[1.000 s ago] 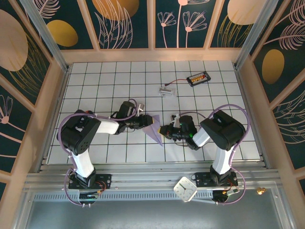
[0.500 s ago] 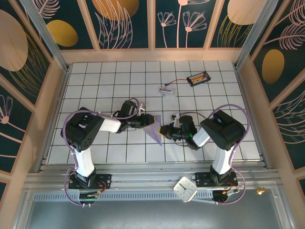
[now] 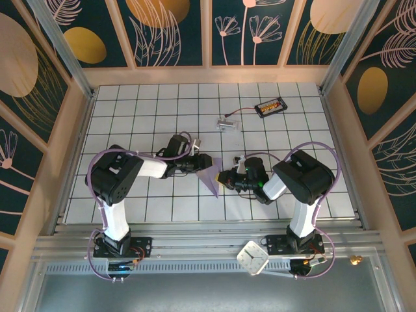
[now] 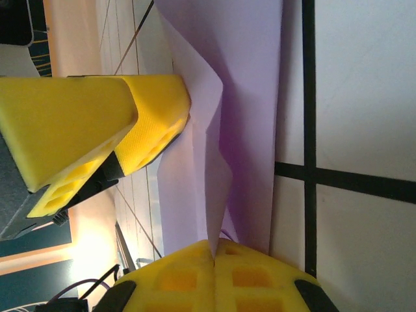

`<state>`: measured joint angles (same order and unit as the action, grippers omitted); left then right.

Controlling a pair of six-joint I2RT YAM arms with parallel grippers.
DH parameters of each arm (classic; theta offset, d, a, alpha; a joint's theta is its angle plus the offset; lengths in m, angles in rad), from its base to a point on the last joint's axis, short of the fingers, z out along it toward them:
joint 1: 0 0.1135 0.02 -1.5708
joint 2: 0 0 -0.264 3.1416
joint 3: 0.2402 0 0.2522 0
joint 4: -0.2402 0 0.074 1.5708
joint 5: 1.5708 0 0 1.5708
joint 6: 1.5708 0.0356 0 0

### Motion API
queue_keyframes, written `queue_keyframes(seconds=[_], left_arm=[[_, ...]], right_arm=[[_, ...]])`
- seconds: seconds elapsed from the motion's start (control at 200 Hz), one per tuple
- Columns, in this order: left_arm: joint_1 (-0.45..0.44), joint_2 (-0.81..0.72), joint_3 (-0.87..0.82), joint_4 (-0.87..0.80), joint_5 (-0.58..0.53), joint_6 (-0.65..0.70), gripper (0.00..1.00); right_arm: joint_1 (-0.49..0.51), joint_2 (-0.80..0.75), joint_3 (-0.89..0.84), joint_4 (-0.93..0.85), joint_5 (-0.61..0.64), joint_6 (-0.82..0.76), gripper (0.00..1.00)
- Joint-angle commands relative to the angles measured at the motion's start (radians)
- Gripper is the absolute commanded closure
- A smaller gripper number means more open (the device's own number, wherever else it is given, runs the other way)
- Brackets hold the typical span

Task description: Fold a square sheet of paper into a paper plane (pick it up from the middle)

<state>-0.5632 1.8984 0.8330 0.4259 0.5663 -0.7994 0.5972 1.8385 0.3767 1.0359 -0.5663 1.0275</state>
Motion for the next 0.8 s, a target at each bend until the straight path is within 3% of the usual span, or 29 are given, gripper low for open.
queue_keyframes(seconds=[0.0, 0.29, 0.415, 0.57, 0.651, 0.796], left_arm=[[0.002, 0.043, 0.027, -0.155, -0.091, 0.069, 0.59], [-0.003, 0.044, 0.056, -0.304, -0.182, 0.137, 0.65], [-0.003, 0.022, 0.032, -0.31, -0.205, 0.137, 0.66], [-0.003, -0.024, -0.031, -0.247, -0.216, 0.078, 0.66], [-0.003, -0.053, -0.068, -0.192, -0.208, 0.029, 0.66], [-0.003, -0.145, -0.139, -0.074, -0.182, -0.056, 0.6]], right_arm=[[-0.002, 0.051, -0.01, -0.144, 0.051, -0.025, 1.0], [-0.003, 0.012, 0.02, -0.225, 0.059, -0.073, 1.0], [0.004, -0.022, 0.051, -0.287, 0.062, -0.118, 0.95], [0.018, -0.062, 0.089, -0.346, 0.055, -0.166, 0.94], [0.032, -0.078, 0.13, -0.411, 0.066, -0.221, 1.0], [0.042, -0.099, 0.206, -0.524, 0.081, -0.359, 1.0]])
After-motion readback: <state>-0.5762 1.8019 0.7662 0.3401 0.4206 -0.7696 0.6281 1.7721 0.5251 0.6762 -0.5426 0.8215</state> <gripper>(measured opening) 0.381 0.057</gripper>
